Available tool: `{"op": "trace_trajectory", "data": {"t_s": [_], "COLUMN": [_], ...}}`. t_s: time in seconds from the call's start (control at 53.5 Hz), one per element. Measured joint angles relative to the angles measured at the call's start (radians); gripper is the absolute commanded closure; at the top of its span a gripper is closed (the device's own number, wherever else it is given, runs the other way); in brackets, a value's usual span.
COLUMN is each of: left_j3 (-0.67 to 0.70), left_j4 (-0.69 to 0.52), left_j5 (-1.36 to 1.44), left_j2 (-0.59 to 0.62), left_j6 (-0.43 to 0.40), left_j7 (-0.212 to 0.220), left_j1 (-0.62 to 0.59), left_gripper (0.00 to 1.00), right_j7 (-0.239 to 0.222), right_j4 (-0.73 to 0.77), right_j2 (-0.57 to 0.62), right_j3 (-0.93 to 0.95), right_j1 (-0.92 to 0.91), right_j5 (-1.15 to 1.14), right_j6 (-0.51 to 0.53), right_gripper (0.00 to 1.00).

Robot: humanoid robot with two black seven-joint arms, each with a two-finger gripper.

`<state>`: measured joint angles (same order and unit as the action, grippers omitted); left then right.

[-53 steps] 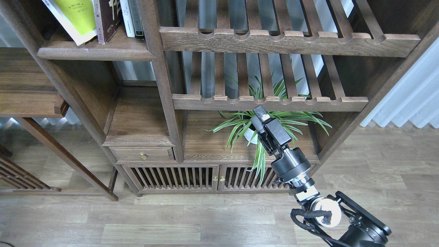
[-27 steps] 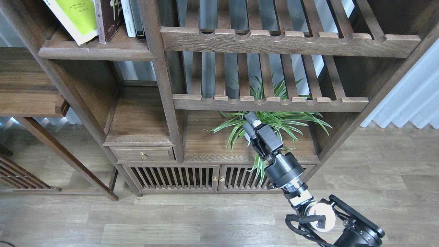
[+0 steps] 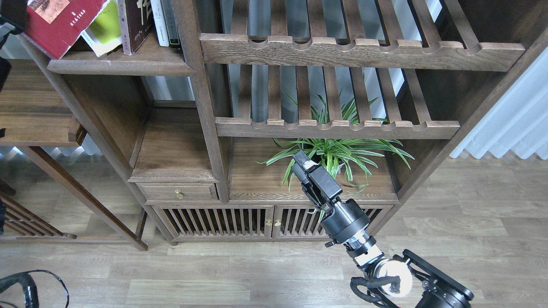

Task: Organize books on shelf
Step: 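Push the red book upright into the upper shelf with the left gripper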

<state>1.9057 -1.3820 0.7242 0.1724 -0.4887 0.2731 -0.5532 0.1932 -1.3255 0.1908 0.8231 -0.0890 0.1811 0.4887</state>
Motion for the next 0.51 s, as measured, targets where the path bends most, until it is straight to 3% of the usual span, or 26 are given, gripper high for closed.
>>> {"op": "trace_trajectory", "data": {"t_s": [0.206,0.299,0.505], "left_j3": [-0.015,-0.033,-0.083], "left_j4": [0.0,0.006,0.027], "left_j5": [0.053,0.084,0.136], "left_j2": [-0.003,-0.005,0.002], "left_j6": [0.0,0.003,0.115], "left_j7": [-0.012,-0.037,-0.105], "left_j1": [-0.011,-0.031,-0.091], "left_gripper": [1.0,1.0,1.0], "right_j7": [0.0,0.0,-0.001], "right_j4": [0.0,0.0,0.0], "right_j2": [0.001,0.001,-0.002], "right_j3": [-0.001,-0.002,-0.009], "right_j1": [0.002,0.002,0.001], "right_j5": [-0.001,-0.002,-0.003], "right_j6": [0.0,0.0,0.0], "right_gripper": [0.21,0.21,0.2]}}
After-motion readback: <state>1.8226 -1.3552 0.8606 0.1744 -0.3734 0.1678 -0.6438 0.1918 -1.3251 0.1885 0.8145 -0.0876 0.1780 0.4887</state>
